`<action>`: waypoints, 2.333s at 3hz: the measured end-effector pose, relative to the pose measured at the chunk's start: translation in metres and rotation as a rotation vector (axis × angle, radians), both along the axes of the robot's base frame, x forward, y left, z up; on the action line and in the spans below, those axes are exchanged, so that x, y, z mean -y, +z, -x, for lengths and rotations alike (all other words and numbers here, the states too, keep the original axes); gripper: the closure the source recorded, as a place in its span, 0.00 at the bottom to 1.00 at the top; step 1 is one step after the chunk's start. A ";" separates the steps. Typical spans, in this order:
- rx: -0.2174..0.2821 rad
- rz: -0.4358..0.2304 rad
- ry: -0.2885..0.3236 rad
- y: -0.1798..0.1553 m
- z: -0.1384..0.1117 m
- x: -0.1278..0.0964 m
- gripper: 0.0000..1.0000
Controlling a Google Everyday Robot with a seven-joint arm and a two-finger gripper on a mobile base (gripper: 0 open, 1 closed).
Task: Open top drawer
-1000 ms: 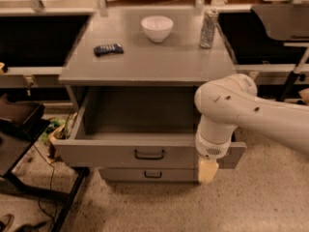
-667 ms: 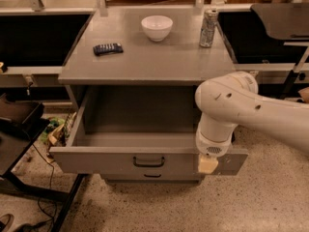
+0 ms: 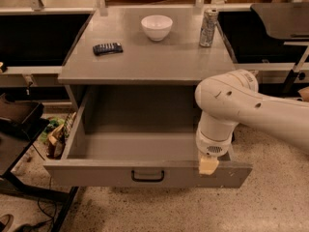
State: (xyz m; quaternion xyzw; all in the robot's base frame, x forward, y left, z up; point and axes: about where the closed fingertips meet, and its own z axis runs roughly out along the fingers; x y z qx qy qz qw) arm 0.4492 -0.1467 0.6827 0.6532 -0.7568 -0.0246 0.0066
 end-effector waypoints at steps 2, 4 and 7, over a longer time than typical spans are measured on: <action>0.000 0.000 0.000 0.000 0.000 0.000 0.48; 0.000 -0.001 0.000 0.000 0.000 0.000 0.03; -0.114 -0.085 -0.019 -0.032 0.073 -0.007 0.42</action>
Offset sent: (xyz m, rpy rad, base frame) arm 0.0000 0.0000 0.0000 0.0000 0.0000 0.0000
